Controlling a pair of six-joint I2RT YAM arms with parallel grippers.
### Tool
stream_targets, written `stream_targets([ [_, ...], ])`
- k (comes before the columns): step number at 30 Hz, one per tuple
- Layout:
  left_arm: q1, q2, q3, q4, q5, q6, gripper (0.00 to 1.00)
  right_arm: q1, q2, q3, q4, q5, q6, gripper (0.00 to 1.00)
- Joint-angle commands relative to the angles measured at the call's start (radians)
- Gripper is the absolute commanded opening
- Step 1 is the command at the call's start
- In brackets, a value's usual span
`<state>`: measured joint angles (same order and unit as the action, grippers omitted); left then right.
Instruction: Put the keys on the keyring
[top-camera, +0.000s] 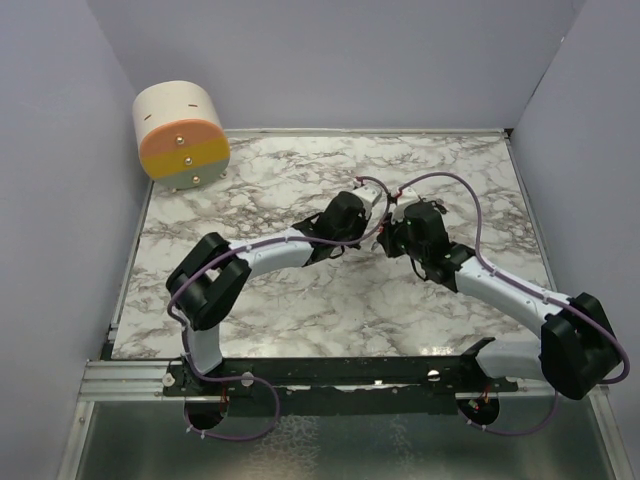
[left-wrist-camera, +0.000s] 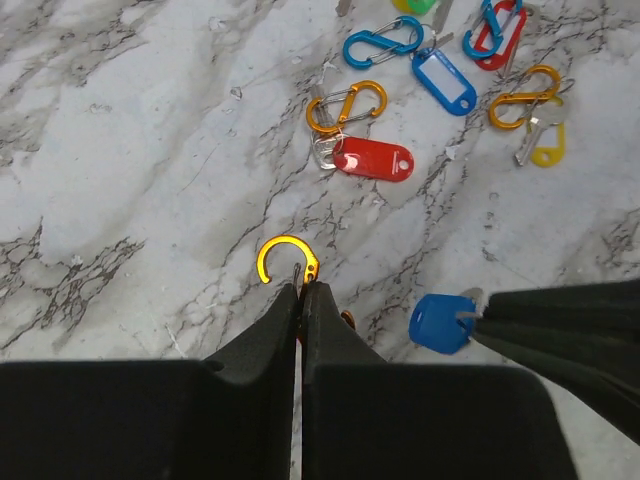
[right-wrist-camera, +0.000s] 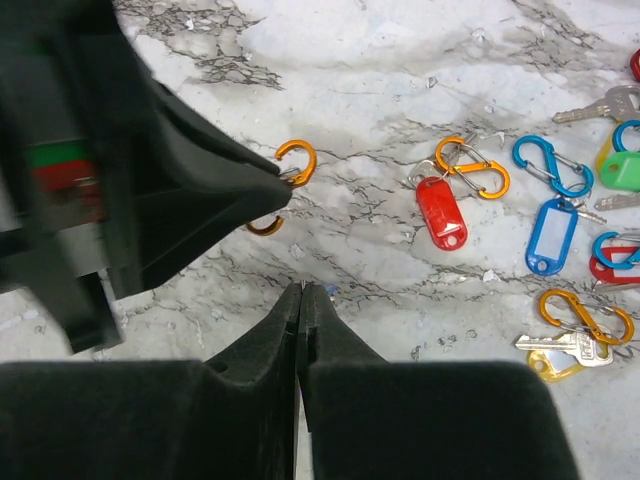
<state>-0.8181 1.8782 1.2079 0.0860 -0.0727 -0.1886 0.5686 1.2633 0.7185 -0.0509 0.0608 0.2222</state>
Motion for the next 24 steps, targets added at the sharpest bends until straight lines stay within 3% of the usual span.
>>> stream_targets([
  [1, -0.044, -0.138, -0.076, 0.085, -0.063, -0.044, 0.00, 0.005, 0.013, -0.011, 0.041, 0.009, -0.034, 0.01],
  [7, -0.051, -0.203, -0.113, 0.094, -0.050, -0.072, 0.00, 0.005, -0.003, -0.043, 0.096, -0.003, -0.039, 0.01],
  [24, -0.051, -0.197, -0.131, 0.143, 0.056, -0.139, 0.00, 0.005, -0.139, -0.159, 0.245, -0.033, -0.066, 0.01],
])
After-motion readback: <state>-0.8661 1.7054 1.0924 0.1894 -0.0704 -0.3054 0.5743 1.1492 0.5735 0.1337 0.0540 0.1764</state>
